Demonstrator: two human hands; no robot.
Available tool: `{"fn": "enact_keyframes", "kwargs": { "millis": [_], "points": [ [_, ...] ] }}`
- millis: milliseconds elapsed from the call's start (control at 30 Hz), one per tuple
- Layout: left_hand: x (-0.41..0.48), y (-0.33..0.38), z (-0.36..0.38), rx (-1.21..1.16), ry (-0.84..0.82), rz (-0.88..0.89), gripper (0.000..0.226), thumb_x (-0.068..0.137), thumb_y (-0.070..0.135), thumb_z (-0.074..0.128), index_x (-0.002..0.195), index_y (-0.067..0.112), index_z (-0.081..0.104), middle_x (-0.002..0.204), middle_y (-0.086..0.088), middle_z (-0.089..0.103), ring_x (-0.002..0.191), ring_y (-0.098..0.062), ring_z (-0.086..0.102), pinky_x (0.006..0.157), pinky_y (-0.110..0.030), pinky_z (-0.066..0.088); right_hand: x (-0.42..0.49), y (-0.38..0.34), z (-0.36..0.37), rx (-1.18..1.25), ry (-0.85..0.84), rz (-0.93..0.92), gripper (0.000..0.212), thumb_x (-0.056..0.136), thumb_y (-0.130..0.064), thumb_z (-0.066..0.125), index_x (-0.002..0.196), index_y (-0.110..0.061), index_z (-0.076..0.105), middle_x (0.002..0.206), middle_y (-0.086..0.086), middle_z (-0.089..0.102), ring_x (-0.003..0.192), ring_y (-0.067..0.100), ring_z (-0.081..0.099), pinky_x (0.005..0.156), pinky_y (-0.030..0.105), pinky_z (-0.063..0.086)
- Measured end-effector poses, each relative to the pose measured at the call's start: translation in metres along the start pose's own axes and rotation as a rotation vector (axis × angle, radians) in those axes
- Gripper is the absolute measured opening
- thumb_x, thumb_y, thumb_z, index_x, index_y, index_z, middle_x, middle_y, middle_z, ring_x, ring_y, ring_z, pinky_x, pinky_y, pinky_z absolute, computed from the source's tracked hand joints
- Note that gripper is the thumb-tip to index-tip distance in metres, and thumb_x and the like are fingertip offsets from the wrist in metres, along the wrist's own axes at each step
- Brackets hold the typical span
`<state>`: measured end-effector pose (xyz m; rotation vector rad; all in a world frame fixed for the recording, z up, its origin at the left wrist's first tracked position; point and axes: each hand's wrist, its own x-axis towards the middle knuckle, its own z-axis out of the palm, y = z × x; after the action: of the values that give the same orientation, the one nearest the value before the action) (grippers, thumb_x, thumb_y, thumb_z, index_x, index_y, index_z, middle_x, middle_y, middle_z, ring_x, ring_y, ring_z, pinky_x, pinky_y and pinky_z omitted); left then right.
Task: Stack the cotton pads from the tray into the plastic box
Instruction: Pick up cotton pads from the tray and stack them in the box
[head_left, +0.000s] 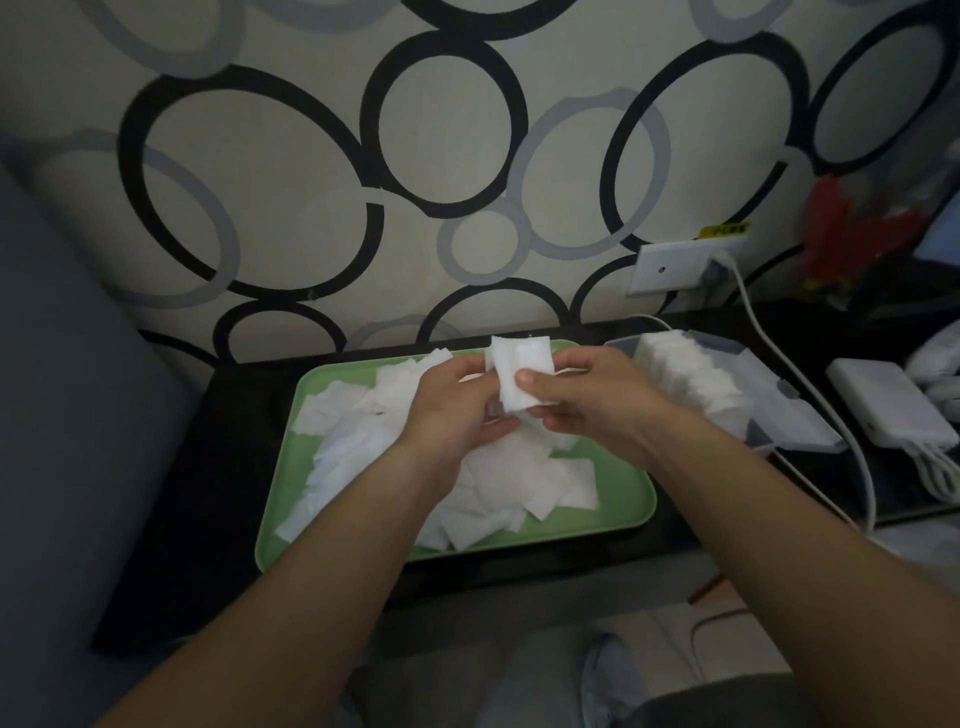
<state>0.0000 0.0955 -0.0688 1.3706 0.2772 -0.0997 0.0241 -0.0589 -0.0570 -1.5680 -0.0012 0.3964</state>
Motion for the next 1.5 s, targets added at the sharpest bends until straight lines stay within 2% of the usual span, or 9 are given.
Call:
{"fn": "enact_keyframes", "kwargs": {
  "millis": [200,333,500,600,733,933,1100,1333,1500],
  "points": [
    [-0.006,0.009,-0.001,-0.067,0.039,-0.081,0.024,0.099,0.027,0.055,0.114,0.015,0.070,0.110,-0.011,0.073,0.099,-0.027,0.072,0.069,-0.031,0.060,-0.002,0.001,0.007,-0.177,0.064,-0.009,0.028,0.077,-0.029,0.083,0.080,-0.011,0.063,0.067,0.004,0.066,0.059,0.014,0.060,0.059,0.028,0.050],
    [-0.011,0.007,-0.012,0.028,-0.045,0.017,0.019,0.093,0.030,0.068,0.107,0.017,0.072,0.100,-0.003,0.077,0.095,-0.020,0.074,0.078,-0.031,0.059,-0.002,0.002,0.014,-0.445,0.071,-0.079,0.038,0.078,-0.043,0.079,0.075,-0.014,0.056,0.065,-0.001,0.056,0.056,0.012,0.056,0.056,0.025,0.043],
    [-0.009,0.008,-0.032,0.128,0.113,0.102,0.015,0.093,0.016,0.068,0.108,0.014,0.070,0.102,-0.005,0.075,0.094,-0.019,0.072,0.075,-0.030,0.060,0.003,0.014,0.010,-0.608,-0.147,-0.145,0.033,0.073,-0.042,0.084,0.092,-0.019,0.070,0.084,0.003,0.070,0.069,0.012,0.064,0.065,0.029,0.053],
    [-0.010,0.009,-0.043,0.158,0.137,0.141,0.007,0.093,0.016,0.068,0.099,0.020,0.069,0.101,-0.005,0.075,0.093,-0.017,0.071,0.075,-0.028,0.060,0.008,0.024,0.008,-0.817,-0.241,-0.194,0.030,0.079,-0.037,0.080,0.105,-0.028,0.071,0.094,-0.002,0.063,0.080,0.008,0.059,0.077,0.023,0.048],
    [-0.011,0.009,-0.053,0.168,0.138,0.163,0.008,0.092,0.015,0.069,0.097,0.021,0.069,0.101,-0.004,0.074,0.090,-0.014,0.071,0.070,-0.022,0.060,0.013,0.029,0.014,-1.091,-0.299,-0.212,0.034,0.077,-0.034,0.082,0.108,-0.032,0.068,0.095,-0.008,0.051,0.081,0.003,0.049,0.069,0.017,0.039],
    [-0.010,0.007,-0.057,0.197,0.124,0.181,0.018,0.091,0.015,0.071,0.108,0.015,0.070,0.100,-0.003,0.074,0.087,-0.011,0.071,0.065,-0.019,0.057,0.013,0.023,0.014,-1.033,-0.296,-0.247,0.018,0.077,-0.025,0.082,0.075,-0.034,0.066,0.094,-0.004,0.060,0.085,0.009,0.056,0.081,0.029,0.050],
    [-0.008,0.005,-0.060,0.209,0.127,0.180,0.018,0.090,0.015,0.071,0.108,0.017,0.070,0.101,-0.002,0.074,0.091,-0.013,0.071,0.070,-0.023,0.059,0.013,0.028,0.017,-1.099,-0.309,-0.212,0.034,0.074,-0.034,0.084,0.102,-0.031,0.065,0.099,-0.006,0.056,0.088,0.012,0.055,0.077,0.025,0.046],
    [-0.006,0.004,-0.066,0.219,0.122,0.191,0.015,0.089,0.016,0.072,0.103,0.021,0.069,0.100,0.000,0.074,0.093,-0.014,0.071,0.082,-0.034,0.061,0.016,0.025,0.017,-1.012,-0.305,-0.238,0.016,0.079,-0.028,0.080,0.089,-0.023,0.070,0.097,-0.006,0.065,0.088,0.011,0.059,0.081,0.027,0.051],
    [-0.006,0.004,-0.069,0.239,0.120,0.172,0.013,0.090,0.018,0.072,0.096,0.028,0.066,0.103,0.000,0.072,0.096,-0.016,0.070,0.077,-0.032,0.062,0.012,0.015,0.006,-0.806,-0.242,-0.178,0.011,0.081,-0.017,0.079,0.086,-0.019,0.070,0.090,-0.001,0.068,0.081,0.013,0.063,0.073,0.026,0.053]
  ]
}}
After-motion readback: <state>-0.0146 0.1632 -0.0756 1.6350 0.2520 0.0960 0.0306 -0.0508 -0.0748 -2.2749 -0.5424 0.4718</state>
